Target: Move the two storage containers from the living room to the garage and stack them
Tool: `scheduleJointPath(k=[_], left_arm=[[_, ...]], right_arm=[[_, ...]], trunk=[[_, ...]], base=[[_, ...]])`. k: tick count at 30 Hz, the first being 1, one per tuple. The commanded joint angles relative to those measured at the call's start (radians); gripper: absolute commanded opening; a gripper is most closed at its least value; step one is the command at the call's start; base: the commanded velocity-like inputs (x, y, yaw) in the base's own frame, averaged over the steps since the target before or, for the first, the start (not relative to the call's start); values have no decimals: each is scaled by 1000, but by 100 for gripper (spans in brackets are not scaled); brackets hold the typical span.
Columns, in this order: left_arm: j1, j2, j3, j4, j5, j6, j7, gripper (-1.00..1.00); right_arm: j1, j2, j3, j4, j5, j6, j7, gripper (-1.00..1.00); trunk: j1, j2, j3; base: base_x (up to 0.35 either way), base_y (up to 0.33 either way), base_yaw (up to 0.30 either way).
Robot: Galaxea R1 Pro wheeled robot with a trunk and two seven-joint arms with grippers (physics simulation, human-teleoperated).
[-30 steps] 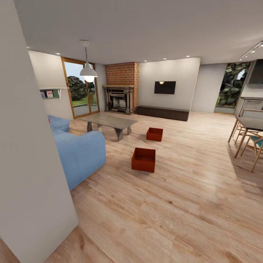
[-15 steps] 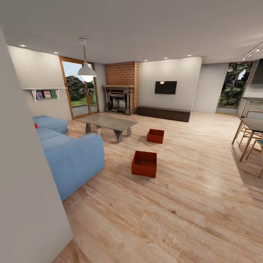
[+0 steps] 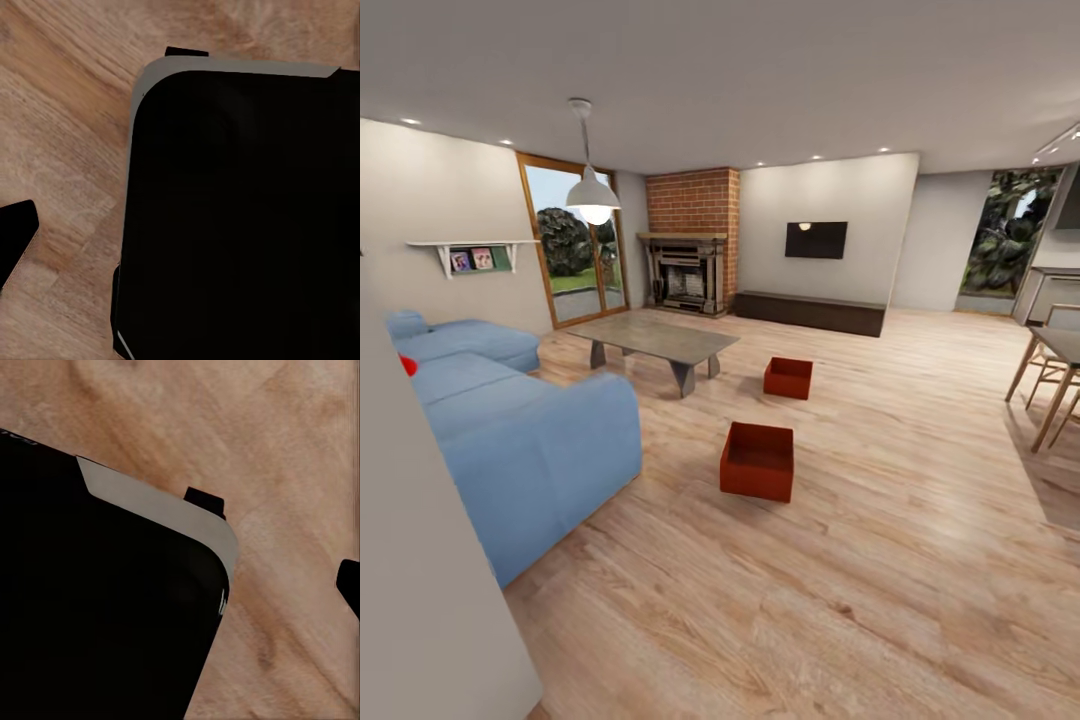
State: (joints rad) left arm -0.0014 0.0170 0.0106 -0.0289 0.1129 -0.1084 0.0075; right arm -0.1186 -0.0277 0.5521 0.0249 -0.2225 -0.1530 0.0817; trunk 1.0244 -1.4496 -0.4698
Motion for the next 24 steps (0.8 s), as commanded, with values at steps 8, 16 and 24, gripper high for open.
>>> scheduleJointPath(k=[8,16,24], left_arm=[[0,0,0,0,8,-2,0,100],[0,0,0,0,8,-2,0,100],[0,0,0,0,8,-2,0,100]], right_arm=[[-1,0,6,3,-11,-5,6,100],[-1,-1,6,3,-12,-5,6,100],[-1,-1,6,3,-15,-6,6,100]], trunk=[[1,0,-1],[1,0,-1],[1,0,-1]], base=[[323,0,0],[323,0,0],[323,0,0]])
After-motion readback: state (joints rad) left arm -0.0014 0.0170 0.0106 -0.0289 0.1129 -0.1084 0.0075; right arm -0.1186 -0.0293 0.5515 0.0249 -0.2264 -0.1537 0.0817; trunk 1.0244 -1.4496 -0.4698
